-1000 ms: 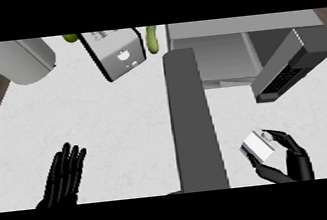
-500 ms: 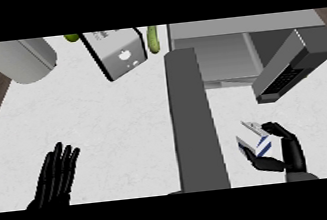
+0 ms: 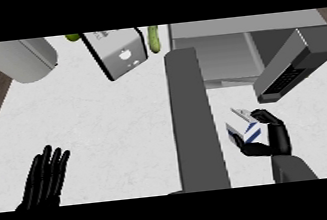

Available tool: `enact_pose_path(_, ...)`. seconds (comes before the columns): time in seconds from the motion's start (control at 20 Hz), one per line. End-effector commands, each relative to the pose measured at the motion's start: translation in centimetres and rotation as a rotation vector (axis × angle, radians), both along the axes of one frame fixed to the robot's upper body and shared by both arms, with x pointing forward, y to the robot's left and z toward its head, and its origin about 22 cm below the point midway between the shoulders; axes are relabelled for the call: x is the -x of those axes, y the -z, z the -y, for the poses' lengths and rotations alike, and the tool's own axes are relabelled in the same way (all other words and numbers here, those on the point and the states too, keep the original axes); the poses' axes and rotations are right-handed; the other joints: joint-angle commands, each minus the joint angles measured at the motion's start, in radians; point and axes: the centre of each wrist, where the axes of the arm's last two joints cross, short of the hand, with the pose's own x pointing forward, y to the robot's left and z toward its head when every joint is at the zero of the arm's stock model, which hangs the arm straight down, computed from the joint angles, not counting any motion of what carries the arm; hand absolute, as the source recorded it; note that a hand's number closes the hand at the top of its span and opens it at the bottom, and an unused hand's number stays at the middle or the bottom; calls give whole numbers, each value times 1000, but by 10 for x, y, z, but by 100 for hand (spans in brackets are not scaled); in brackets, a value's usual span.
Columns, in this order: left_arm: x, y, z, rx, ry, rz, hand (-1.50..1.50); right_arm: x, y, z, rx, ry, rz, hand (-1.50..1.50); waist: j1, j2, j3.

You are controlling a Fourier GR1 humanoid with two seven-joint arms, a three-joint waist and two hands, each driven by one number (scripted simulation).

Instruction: Pick up the milk, place it into the microwave and close the microwave

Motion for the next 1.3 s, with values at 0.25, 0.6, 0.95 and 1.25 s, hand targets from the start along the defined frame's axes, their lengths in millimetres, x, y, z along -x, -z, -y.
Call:
enact_pose_path(0.25,10,-12,-11,6,-13,1,-150,-30,-26,-50,-66,-99,120,150,-11,-6,-1)
enact_pose_path(0.6,19,15,-22,17,-23,-24,-150,-26,-37,-76,-9,-20,137,150,-7,-5,-1)
enact_pose_path(0.95,-4,13,-23,14,-18,-12,-150,-62,-71,-84,21,43,129,150,-9,-2,0)
enact_pose_path(1.25,-2,10,-23,20,-30,-15,-150,-103,-111,-65,92,62,71,150,-4,-1,0)
